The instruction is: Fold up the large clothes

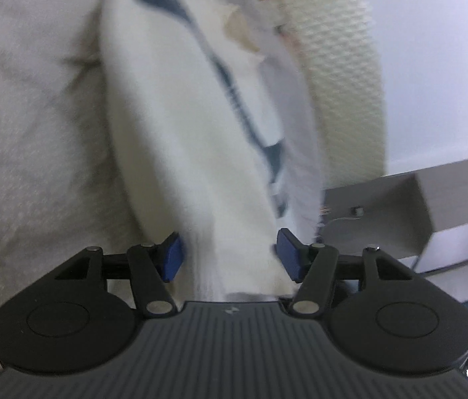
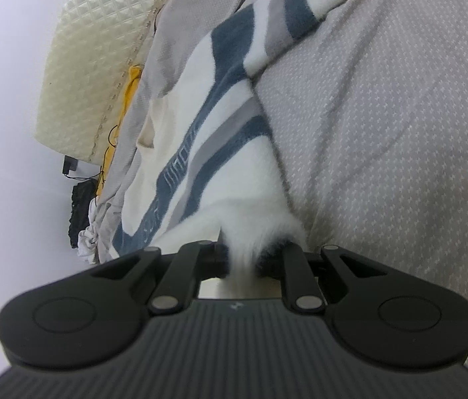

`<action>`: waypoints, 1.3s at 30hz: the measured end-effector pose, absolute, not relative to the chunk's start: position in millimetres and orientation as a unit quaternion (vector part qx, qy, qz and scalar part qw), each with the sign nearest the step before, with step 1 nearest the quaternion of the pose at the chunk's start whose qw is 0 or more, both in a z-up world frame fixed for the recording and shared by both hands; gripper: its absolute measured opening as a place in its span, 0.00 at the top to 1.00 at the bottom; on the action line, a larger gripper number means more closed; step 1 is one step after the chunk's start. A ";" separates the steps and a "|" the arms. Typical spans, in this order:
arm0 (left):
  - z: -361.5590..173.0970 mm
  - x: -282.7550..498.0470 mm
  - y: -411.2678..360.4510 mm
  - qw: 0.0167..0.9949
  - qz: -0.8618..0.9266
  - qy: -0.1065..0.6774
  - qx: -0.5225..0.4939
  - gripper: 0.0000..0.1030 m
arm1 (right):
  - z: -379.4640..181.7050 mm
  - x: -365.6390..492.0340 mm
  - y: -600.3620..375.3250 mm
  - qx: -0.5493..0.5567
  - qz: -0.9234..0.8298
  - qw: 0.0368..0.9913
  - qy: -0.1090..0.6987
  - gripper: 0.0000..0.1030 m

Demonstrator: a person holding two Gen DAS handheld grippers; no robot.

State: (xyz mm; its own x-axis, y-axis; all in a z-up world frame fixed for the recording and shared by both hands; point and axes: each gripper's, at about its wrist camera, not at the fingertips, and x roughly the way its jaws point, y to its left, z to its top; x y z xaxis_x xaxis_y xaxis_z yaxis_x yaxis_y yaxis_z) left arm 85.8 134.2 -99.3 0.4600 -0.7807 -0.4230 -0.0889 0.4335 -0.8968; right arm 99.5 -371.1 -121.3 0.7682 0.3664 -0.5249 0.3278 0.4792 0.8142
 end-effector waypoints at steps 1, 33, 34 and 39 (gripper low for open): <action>-102.9 86.5 131.4 0.710 -0.236 0.466 -0.472 0.38 | -121.2 99.1 -371.1 0.511 0.013 0.790 0.340 0.86; -35.7 75.9 169.2 0.754 -0.116 0.499 -0.411 0.87 | -73.8 53.3 -333.8 0.444 0.102 0.814 0.359 0.86; -29.3 73.4 175.5 0.759 -0.111 0.501 -0.400 0.88 | -69.0 48.3 -325.6 0.428 0.109 0.818 0.369 0.86; -11.2 59.3 195.6 0.778 -0.085 0.530 -0.327 0.90 | -55.1 35.2 -293.1 0.330 0.112 0.839 0.417 0.86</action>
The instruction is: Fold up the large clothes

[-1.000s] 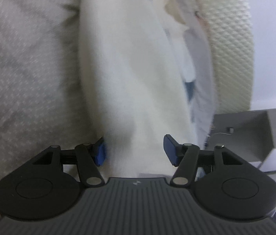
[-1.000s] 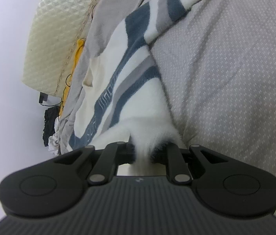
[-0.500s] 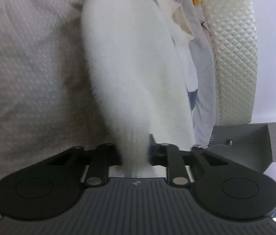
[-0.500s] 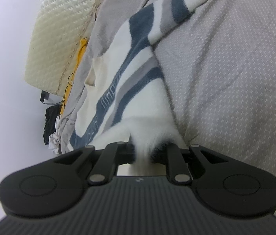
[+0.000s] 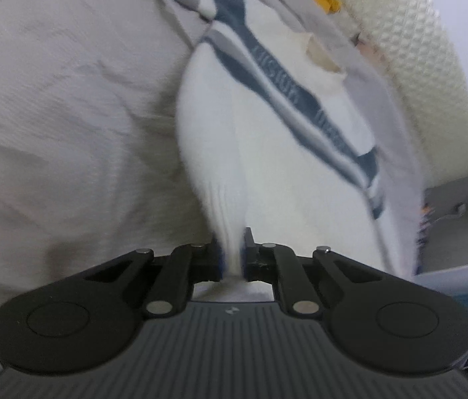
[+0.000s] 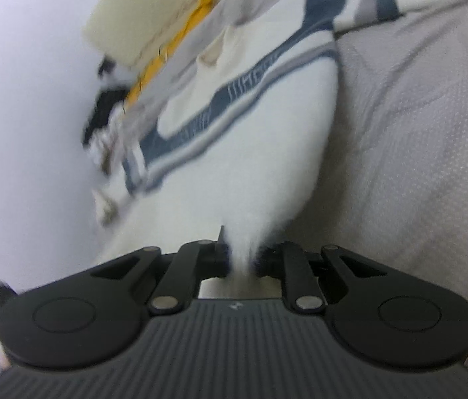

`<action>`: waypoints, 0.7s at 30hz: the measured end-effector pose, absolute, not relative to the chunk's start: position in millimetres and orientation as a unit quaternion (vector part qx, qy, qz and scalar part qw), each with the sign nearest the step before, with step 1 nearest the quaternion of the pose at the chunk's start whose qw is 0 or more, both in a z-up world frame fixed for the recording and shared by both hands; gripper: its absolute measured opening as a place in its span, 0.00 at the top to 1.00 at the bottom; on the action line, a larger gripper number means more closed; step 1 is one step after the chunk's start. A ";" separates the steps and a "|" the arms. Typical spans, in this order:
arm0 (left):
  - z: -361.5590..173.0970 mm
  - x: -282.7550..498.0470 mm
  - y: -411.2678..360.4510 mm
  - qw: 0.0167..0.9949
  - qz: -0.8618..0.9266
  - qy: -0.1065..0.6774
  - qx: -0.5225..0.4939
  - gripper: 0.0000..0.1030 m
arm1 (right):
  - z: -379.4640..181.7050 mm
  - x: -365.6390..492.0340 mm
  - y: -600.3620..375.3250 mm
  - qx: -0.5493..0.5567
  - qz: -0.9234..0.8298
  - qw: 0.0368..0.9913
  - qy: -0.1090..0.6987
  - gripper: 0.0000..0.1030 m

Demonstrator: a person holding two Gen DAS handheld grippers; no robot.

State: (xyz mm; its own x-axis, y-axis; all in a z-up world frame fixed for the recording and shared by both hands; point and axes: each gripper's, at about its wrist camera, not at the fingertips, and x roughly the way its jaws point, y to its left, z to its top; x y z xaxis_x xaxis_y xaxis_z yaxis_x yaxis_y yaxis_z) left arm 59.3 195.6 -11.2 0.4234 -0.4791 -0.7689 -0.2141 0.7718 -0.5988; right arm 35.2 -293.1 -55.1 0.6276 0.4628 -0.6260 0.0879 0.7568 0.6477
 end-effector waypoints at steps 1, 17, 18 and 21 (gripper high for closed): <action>-12.9 57.7 196.6 0.776 -0.079 0.540 -0.315 0.90 | -56.7 35.2 -289.1 0.315 0.107 0.841 0.426 0.86; -36.7 50.4 170.6 0.796 -0.038 0.586 -0.149 0.89 | -97.0 45.7 -256.8 0.239 0.049 0.840 0.486 0.85; -32.8 47.3 171.4 0.797 -0.046 0.582 -0.152 0.82 | -94.0 44.1 -256.0 0.235 0.050 0.843 0.482 0.82; -26.7 37.9 176.0 0.799 -0.050 0.578 -0.155 0.48 | -82.3 35.7 -257.9 0.229 0.046 0.855 0.464 0.78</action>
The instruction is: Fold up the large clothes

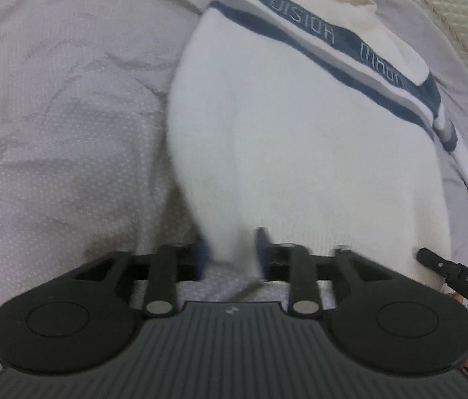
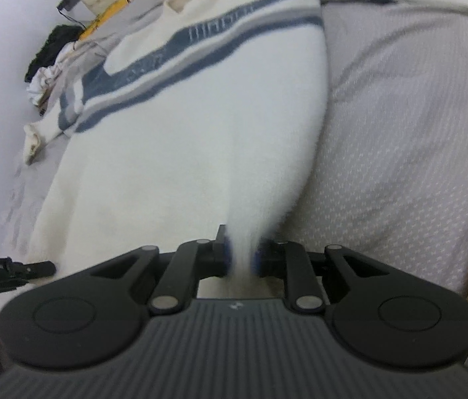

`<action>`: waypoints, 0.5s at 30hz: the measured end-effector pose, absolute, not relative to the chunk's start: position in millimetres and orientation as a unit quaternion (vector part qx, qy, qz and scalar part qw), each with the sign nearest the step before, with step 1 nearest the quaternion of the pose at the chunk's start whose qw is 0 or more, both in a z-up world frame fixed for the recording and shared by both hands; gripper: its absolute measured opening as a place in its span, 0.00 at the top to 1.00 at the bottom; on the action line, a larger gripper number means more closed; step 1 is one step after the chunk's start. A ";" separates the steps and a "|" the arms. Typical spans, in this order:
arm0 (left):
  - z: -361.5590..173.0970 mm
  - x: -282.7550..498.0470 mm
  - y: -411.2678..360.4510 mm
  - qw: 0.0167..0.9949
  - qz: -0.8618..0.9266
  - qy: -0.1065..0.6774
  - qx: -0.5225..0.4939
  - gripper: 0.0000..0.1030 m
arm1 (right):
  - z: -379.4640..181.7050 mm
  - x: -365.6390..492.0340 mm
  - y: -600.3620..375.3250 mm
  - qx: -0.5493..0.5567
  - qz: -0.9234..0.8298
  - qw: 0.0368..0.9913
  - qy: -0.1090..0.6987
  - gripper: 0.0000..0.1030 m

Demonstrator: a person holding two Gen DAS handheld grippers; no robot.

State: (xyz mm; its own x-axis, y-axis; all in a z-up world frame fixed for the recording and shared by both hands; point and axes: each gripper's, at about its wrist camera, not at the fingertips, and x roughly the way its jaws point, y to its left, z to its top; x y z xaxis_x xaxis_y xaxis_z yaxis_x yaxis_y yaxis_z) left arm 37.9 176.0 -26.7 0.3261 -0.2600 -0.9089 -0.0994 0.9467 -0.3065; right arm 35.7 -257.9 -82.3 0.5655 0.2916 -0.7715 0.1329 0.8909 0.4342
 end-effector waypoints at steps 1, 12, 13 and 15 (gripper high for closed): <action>-21.8 33.6 176.9 0.806 -0.048 0.572 -0.147 0.41 | -79.1 33.5 -258.0 0.224 0.045 0.859 0.459 0.76; 48.9 -9.1 136.7 0.896 -0.103 0.424 -0.083 0.39 | -26.4 3.3 -271.3 0.182 0.051 0.924 0.332 0.49; 56.1 -10.2 129.5 0.904 -0.110 0.407 -0.076 0.39 | -19.3 0.7 -271.8 0.175 0.052 0.931 0.315 0.49; 69.6 -9.3 116.1 0.916 -0.124 0.376 -0.065 0.39 | -6.4 -1.9 -270.6 0.156 0.051 0.945 0.283 0.49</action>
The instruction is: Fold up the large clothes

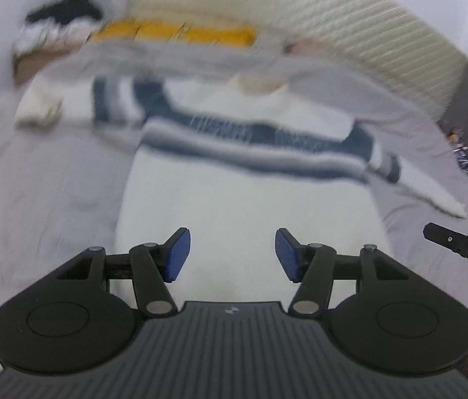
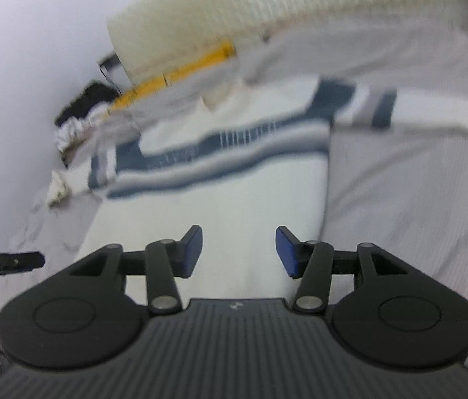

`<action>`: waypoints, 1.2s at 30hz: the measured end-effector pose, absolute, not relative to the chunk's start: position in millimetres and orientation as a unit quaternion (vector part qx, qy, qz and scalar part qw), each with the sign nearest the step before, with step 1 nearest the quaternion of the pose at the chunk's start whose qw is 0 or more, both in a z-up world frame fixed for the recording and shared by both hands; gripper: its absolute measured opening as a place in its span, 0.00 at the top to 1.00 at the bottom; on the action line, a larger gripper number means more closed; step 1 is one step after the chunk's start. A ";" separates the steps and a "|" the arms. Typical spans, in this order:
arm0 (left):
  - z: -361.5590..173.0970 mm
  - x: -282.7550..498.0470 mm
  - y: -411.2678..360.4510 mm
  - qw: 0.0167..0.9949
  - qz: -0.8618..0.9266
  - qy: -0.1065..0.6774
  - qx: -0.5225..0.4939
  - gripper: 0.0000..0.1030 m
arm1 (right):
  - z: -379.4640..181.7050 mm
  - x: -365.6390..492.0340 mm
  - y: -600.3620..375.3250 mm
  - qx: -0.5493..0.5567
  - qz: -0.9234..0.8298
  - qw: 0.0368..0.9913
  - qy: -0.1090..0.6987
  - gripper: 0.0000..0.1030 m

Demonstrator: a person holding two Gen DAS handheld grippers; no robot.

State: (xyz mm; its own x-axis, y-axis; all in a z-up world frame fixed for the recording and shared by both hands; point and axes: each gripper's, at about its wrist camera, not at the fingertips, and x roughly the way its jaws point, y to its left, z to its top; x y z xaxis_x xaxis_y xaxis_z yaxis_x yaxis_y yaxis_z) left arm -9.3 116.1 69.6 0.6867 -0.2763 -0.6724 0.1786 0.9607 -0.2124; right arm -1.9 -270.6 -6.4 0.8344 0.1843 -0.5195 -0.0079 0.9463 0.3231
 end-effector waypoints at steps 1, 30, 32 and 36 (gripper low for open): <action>75.2 -8.4 109.2 0.922 -0.134 0.358 -0.066 0.39 | 0.4 -3.6 -270.3 0.143 0.048 0.952 0.267 0.49; -11.7 100.1 -0.4 0.927 -0.183 0.326 -0.017 0.39 | -33.1 84.3 -344.5 0.154 -0.101 0.951 0.248 0.49; -20.2 106.5 2.7 0.924 -0.177 0.337 -0.031 0.39 | -29.7 92.1 -351.7 0.136 -0.119 0.954 0.238 0.49; -28.6 111.3 7.4 0.922 -0.168 0.346 -0.046 0.39 | -27.8 124.4 -380.7 0.157 -0.164 0.945 0.234 0.33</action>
State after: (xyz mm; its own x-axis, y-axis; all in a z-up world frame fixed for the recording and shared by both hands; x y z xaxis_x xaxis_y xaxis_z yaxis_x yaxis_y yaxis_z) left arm 111.3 7.4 -28.6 0.7042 -0.3416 -0.6225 0.2779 0.9393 -0.2011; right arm 124.4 -380.7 -27.8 0.8371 -0.2370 -0.4930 0.3835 0.8969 0.2200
